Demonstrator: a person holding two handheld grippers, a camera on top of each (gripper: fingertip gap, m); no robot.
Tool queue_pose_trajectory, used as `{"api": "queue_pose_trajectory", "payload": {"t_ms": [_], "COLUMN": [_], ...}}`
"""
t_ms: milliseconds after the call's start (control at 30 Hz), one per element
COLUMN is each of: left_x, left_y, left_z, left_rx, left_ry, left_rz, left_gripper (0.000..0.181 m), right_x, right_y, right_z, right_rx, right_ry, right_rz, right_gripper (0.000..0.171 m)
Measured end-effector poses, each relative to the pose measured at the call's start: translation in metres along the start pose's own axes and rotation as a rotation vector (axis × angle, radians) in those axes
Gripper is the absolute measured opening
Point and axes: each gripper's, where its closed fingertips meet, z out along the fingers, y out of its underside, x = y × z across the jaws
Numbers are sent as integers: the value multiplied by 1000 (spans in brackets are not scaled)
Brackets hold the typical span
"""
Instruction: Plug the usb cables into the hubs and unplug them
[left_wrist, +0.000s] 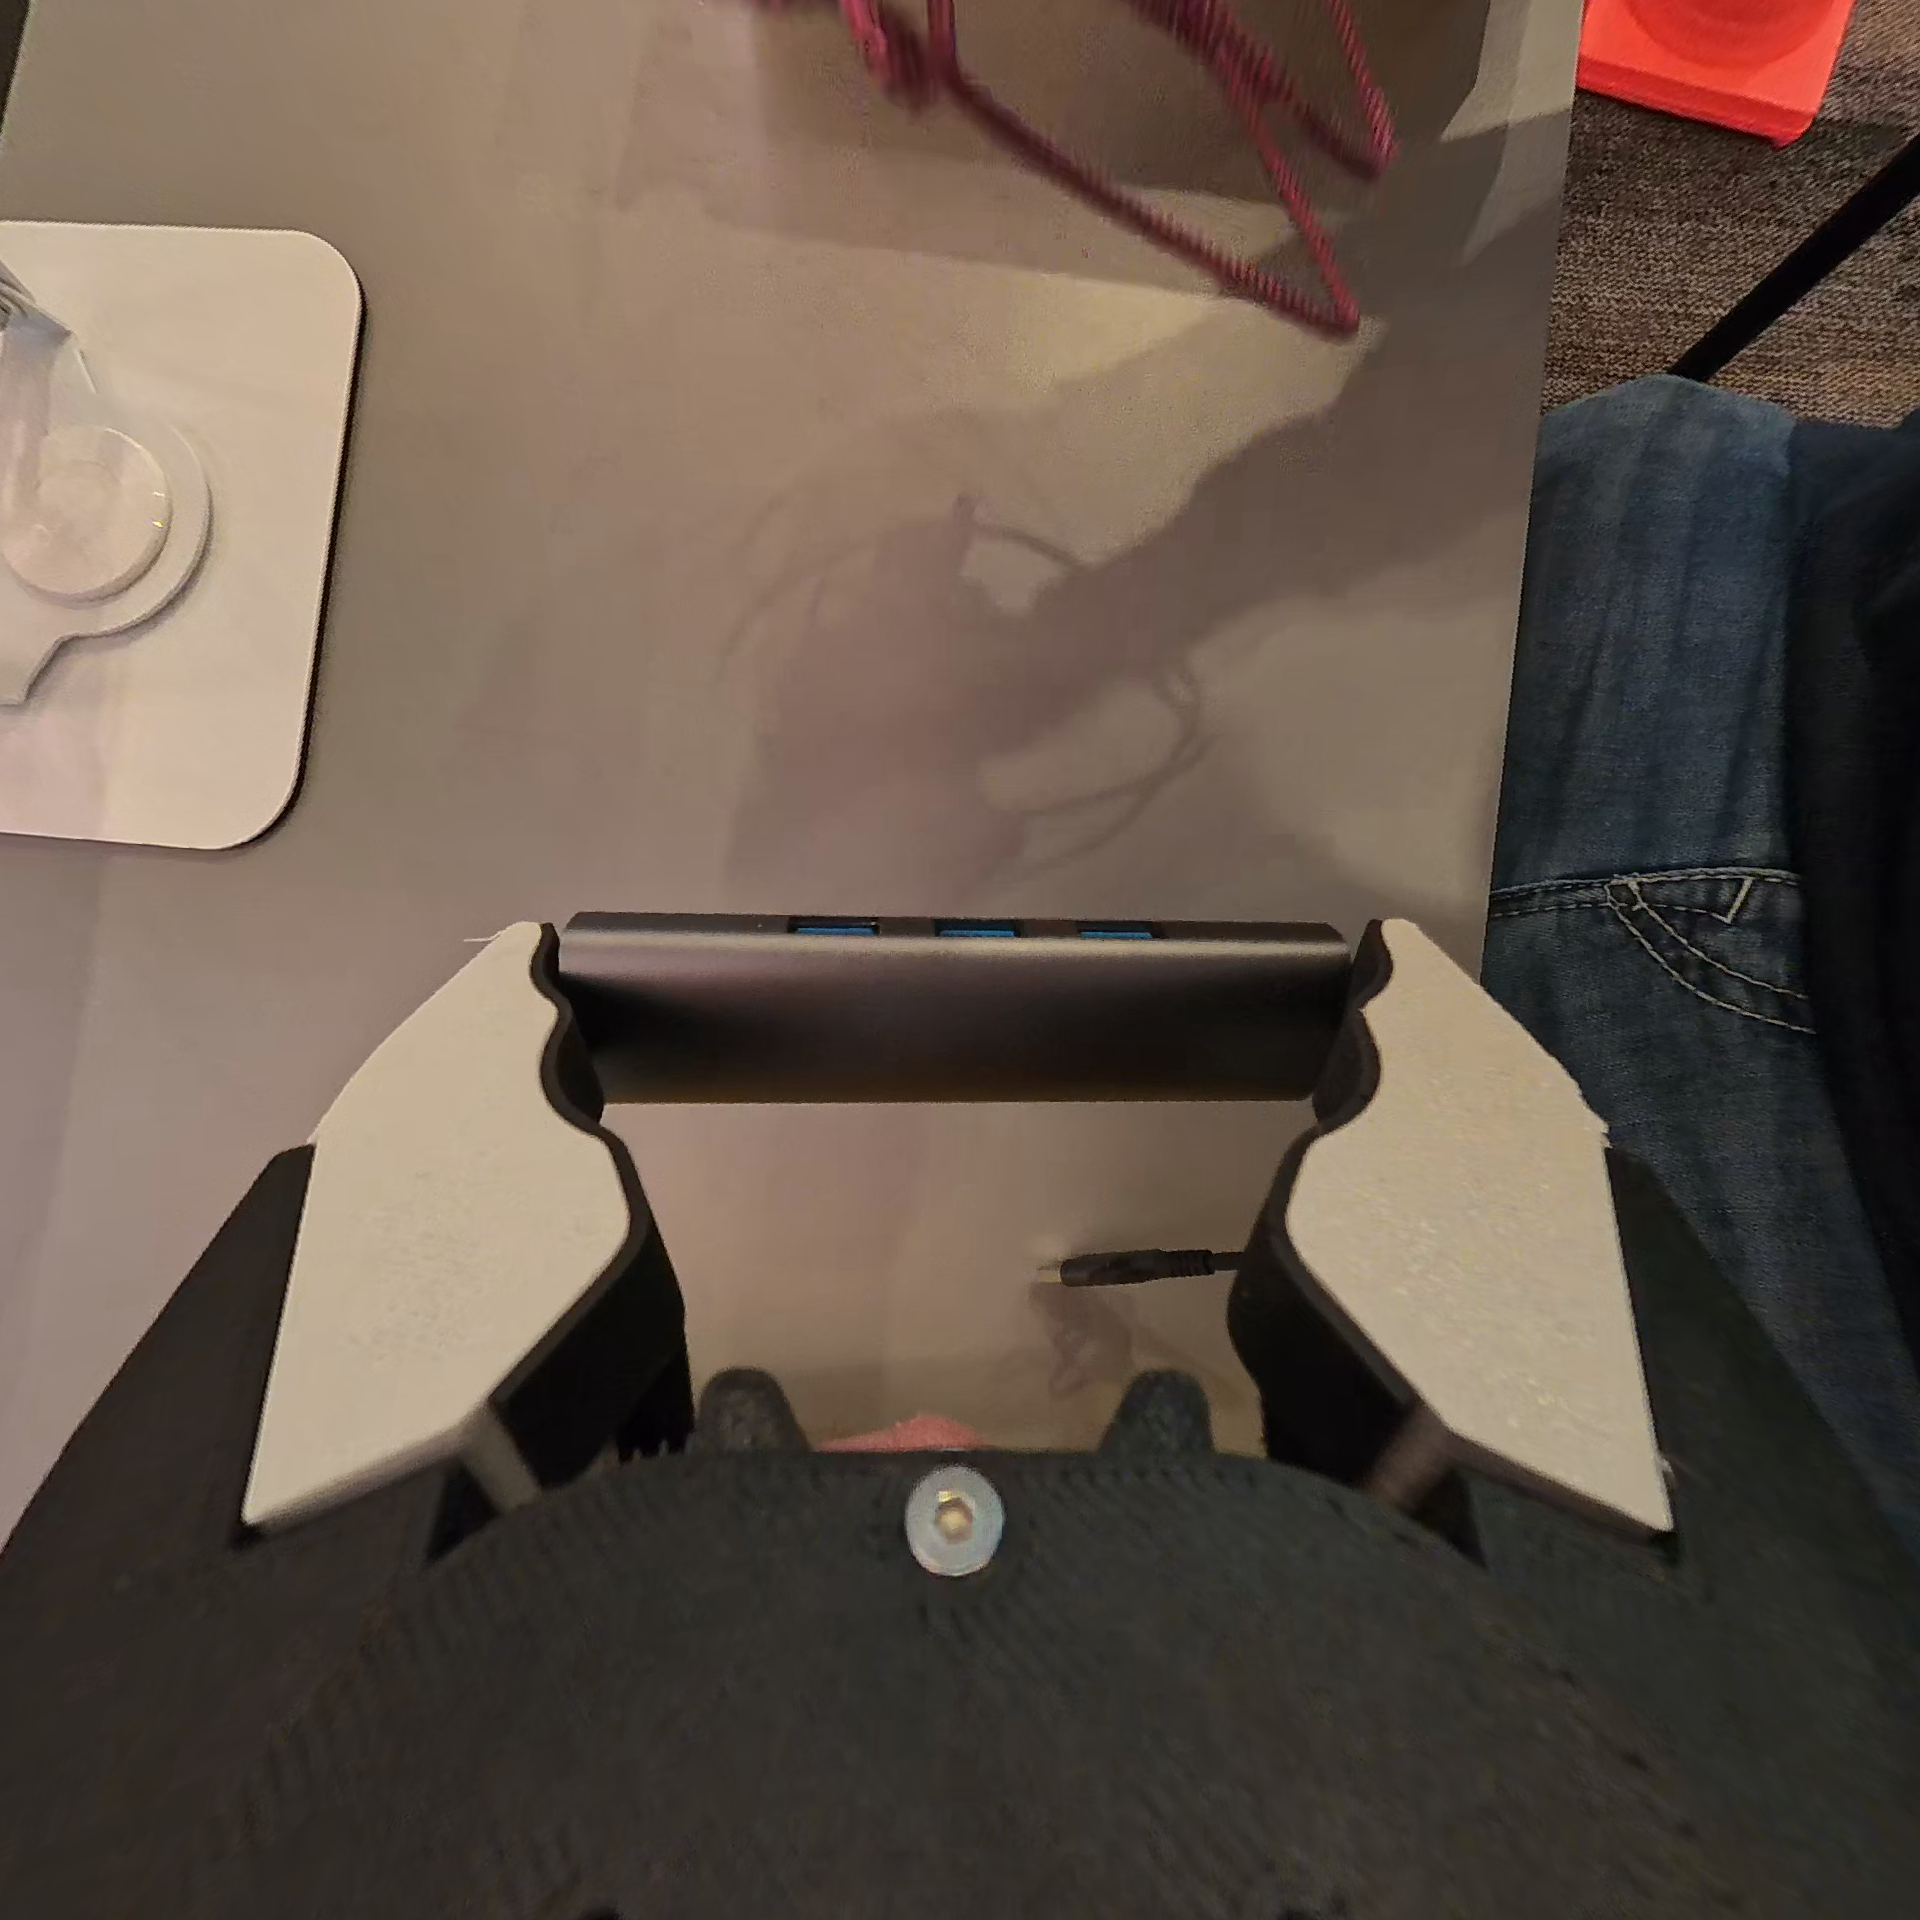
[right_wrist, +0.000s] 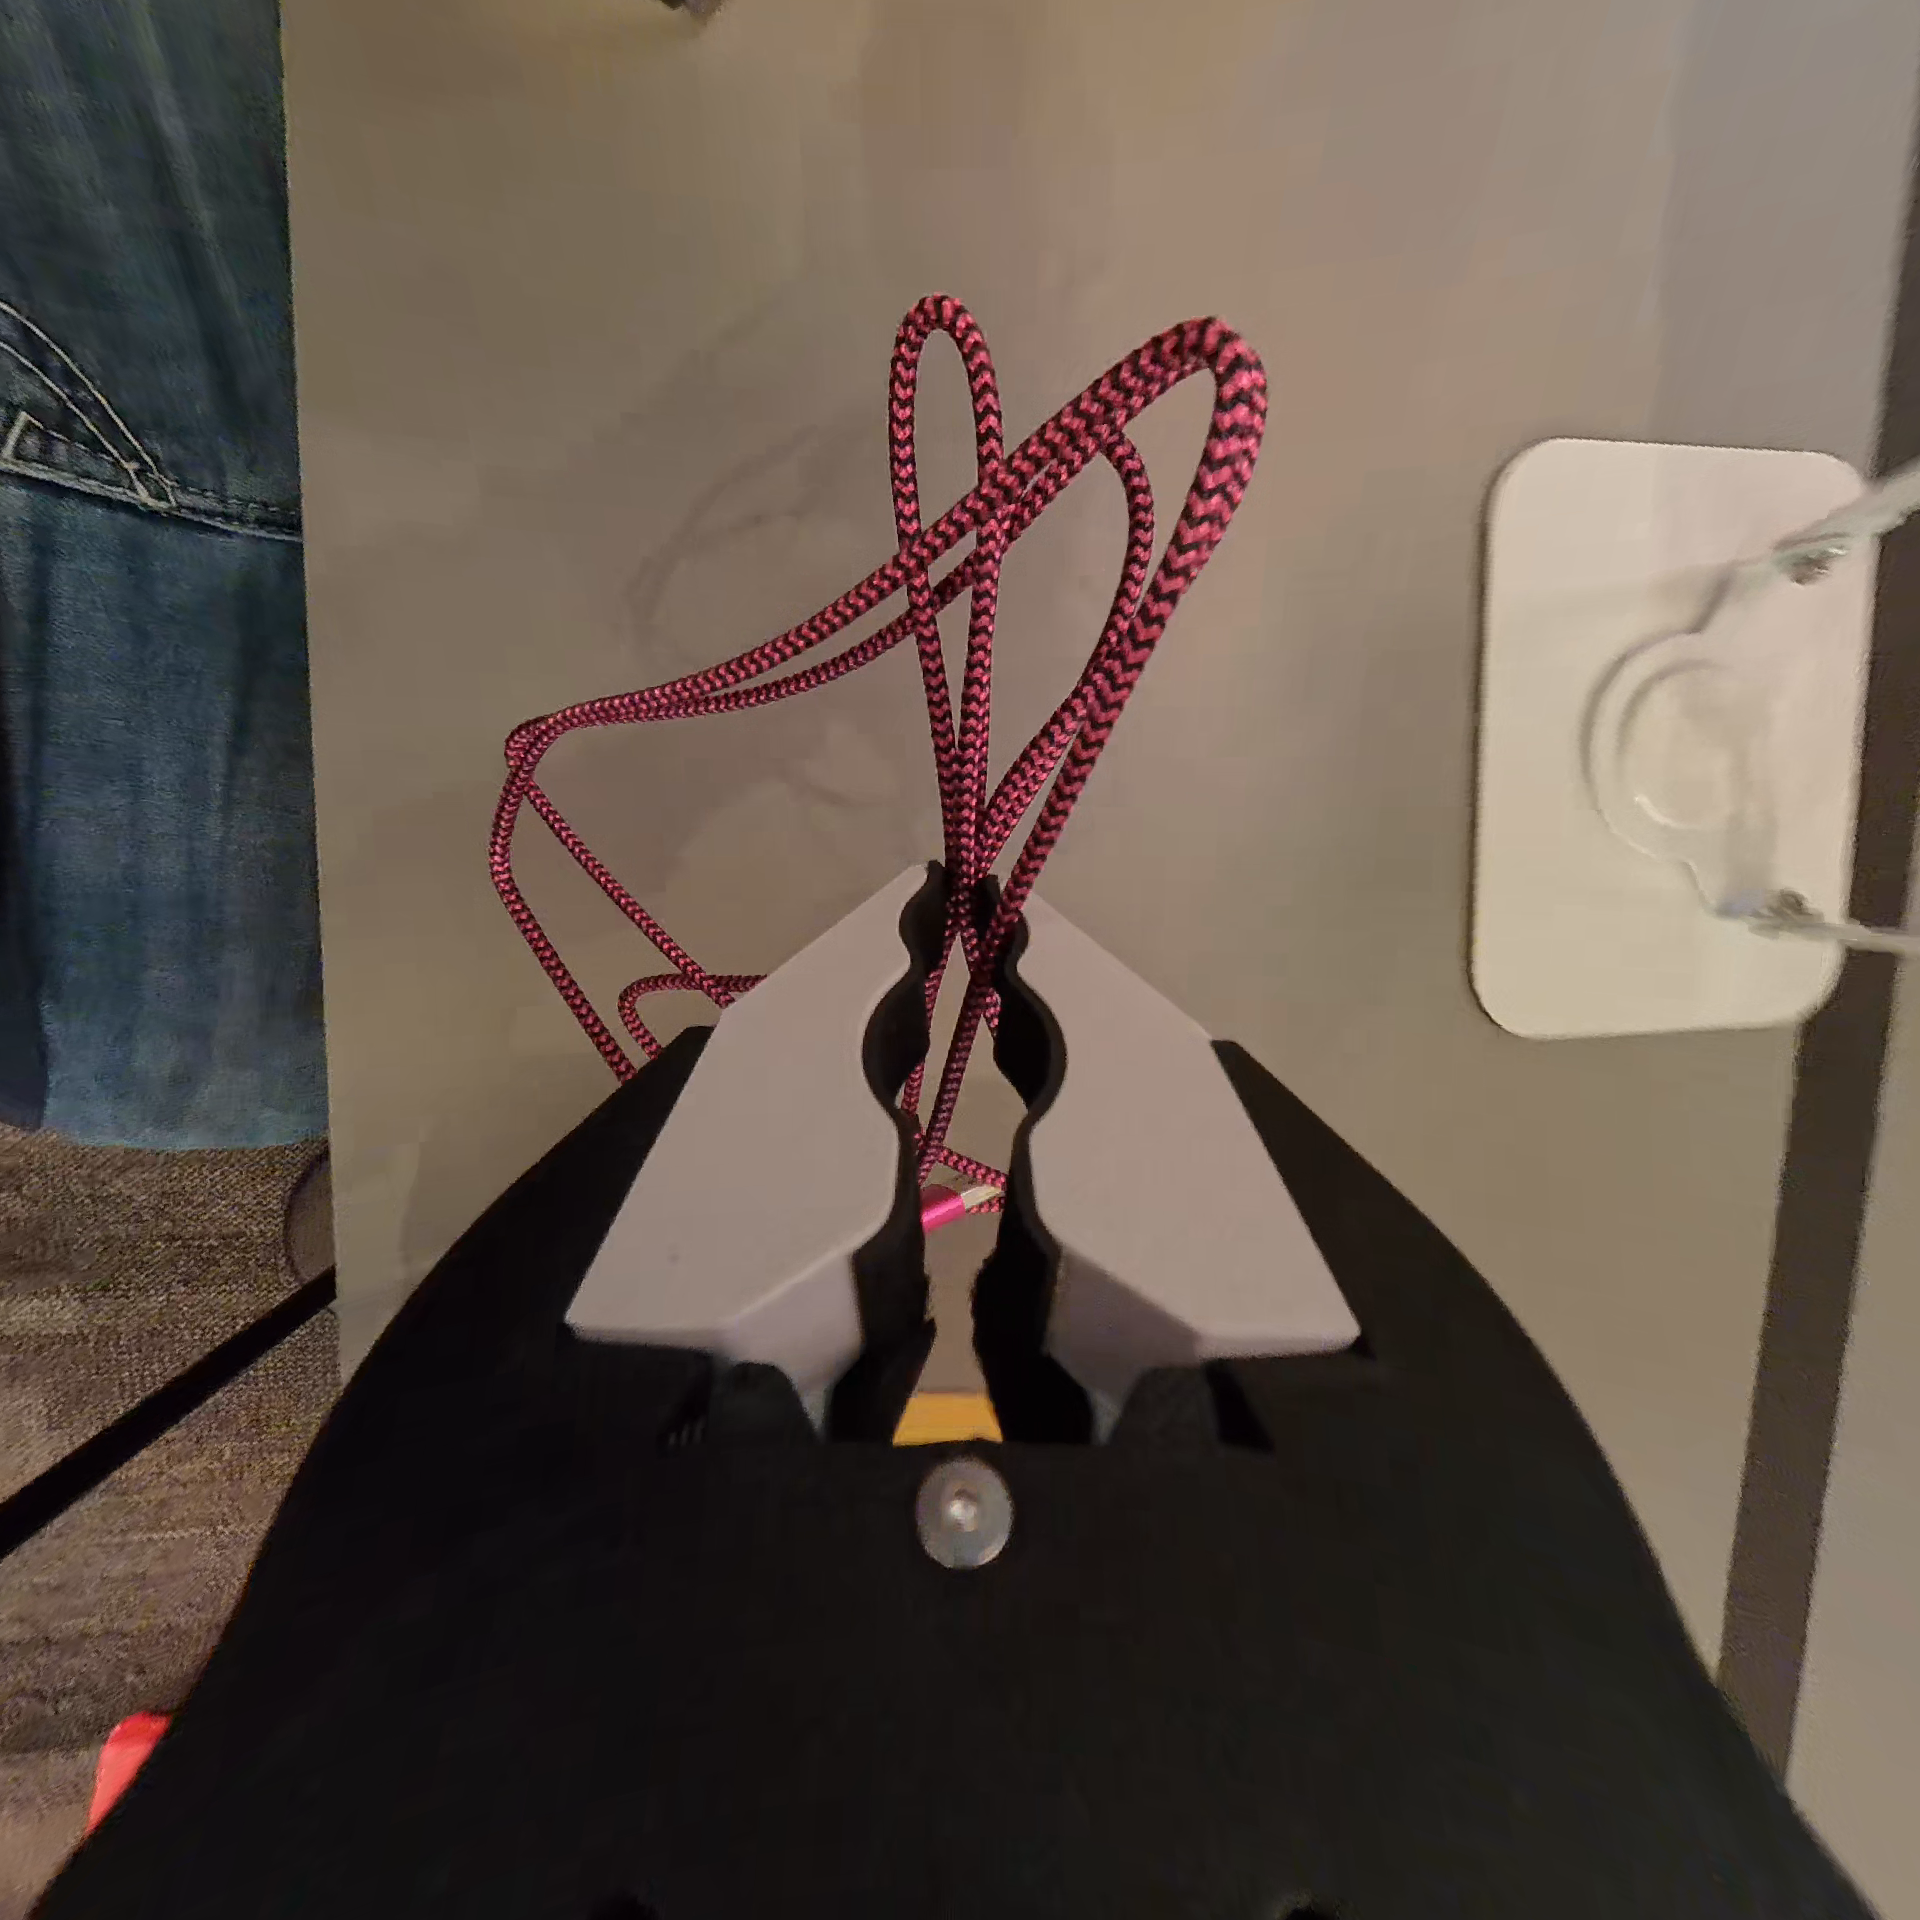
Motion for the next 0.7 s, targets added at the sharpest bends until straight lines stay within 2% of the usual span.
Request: {"api": "queue_pose_trajectory", "payload": {"t_ms": [200,367,500,700], "left_x": [-2,0,1,1], "left_y": [1,1,2,2], "left_z": [-1,3,5,6], "left_rx": [4,0,-5,-6], "left_ry": [0,9,14,17], "left_rz": [-5,-3,-2,-5], "left_gripper": [133,133,133,133], "right_x": [14,9,-11,-46], "right_y": [20,80,143,215], "right_z": [-98,-161,-174,-158], "right_rx": [21,-13,-85,-159], "right_ry": [233,452,561,662], "right_rz": [113,309,434,592], "right_gripper": [3,3,3,4]}}
